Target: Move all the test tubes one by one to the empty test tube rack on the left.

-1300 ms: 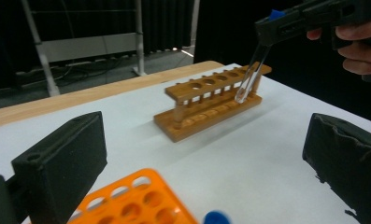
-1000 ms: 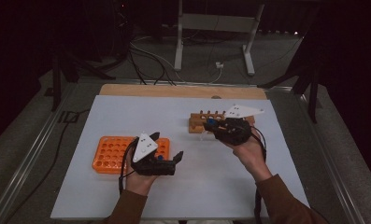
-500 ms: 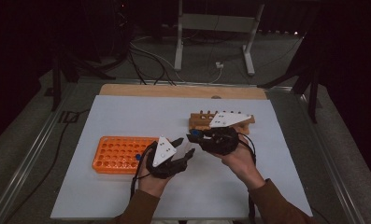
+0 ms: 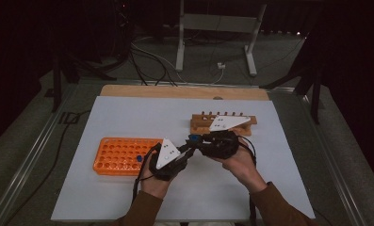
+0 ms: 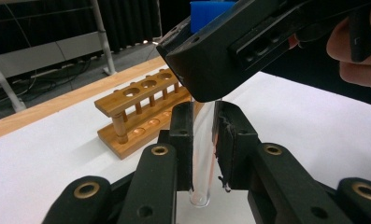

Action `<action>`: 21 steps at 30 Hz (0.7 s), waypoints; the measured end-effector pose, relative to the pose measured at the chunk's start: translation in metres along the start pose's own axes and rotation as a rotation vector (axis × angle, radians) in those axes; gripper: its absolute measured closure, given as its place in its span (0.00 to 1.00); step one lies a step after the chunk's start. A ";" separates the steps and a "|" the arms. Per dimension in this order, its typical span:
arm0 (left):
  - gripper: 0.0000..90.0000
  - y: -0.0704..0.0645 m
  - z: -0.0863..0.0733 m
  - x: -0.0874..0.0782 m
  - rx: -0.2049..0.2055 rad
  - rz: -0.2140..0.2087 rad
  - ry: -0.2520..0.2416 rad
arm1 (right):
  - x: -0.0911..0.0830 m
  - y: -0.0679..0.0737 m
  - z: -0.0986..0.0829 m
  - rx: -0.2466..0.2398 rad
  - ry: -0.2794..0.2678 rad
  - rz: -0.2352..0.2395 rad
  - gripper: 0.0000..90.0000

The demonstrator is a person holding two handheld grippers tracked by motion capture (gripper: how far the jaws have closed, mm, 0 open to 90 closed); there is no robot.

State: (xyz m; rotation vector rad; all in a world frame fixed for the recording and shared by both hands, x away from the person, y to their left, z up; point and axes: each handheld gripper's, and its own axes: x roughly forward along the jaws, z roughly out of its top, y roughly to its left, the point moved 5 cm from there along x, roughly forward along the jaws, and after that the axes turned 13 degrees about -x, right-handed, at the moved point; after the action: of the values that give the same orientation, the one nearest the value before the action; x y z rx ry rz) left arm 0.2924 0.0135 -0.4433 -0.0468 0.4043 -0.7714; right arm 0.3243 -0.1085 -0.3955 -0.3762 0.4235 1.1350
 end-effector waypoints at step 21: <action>0.87 0.029 0.007 -0.017 -0.067 0.067 -0.040 | -0.017 -0.023 -0.020 0.047 -0.022 -0.107 0.11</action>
State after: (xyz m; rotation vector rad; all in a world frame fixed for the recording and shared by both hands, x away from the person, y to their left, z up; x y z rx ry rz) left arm 0.3035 0.0452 -0.4370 -0.1111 0.3918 -0.6895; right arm 0.3369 -0.1404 -0.4029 -0.3413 0.4049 1.0226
